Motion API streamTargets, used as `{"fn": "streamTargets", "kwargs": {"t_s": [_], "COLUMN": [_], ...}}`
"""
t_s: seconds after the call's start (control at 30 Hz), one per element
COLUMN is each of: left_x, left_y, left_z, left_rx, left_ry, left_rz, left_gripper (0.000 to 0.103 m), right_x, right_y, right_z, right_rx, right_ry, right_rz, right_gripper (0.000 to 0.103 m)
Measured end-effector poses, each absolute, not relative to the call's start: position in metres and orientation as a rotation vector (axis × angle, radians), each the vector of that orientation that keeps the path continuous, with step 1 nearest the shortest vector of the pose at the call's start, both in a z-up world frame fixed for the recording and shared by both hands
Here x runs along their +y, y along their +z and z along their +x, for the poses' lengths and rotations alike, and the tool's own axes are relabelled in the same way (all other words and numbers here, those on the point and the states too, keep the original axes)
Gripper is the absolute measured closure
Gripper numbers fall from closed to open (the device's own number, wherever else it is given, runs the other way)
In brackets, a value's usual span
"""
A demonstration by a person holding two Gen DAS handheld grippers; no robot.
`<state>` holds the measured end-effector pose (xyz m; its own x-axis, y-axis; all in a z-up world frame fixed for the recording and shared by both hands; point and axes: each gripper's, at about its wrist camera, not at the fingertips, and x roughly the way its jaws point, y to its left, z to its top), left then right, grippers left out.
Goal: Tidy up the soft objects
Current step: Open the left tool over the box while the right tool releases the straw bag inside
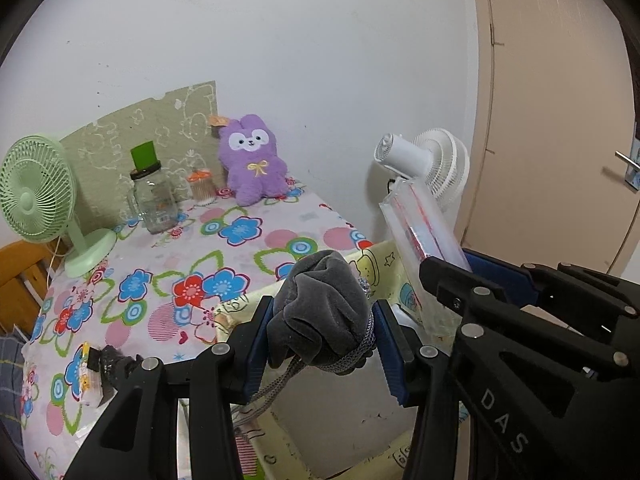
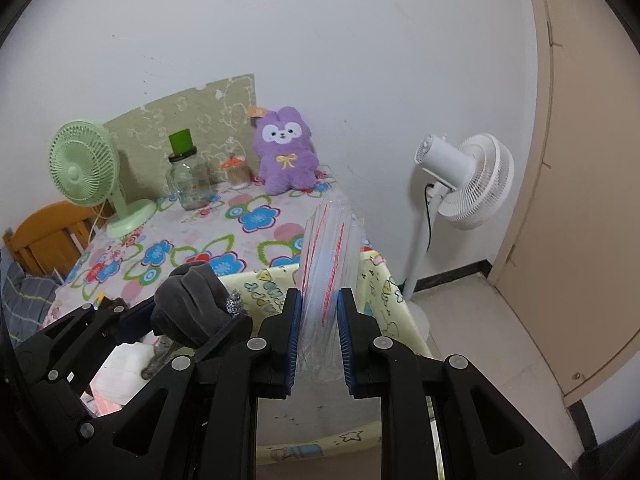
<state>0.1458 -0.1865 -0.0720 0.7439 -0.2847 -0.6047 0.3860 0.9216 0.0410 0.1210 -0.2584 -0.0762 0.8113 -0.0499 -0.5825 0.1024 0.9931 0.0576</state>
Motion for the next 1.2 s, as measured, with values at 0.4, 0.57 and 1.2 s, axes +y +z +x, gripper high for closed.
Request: {"fn": "streamTargets", "kwargs": {"t_s": [0.4,0.57,1.2], "left_x": [-0.195,-0.196,-0.179], "left_y": [-0.092,-0.092,-0.078], "left_z": [0.155,0.154,0.144], "left_rx": [0.701,0.713,0.723], "left_ry": [-0.368,-0.373,-0.37], "left_rz": [0.206,0.216,0.167], "left_gripper": [0.026,0.016,0.007], "right_x": [-0.268,-0.27,-0.255], "right_y": [-0.103,-0.108,-0.089], "right_z": [0.138,0.142,0.125], "right_rx": [0.709,0.726,0.665], "right_ry": [-0.089,-0.105,-0.12], "right_rz": [0.109,0.114,0.081], "right_gripper": [0.079,0.073,0.016]}}
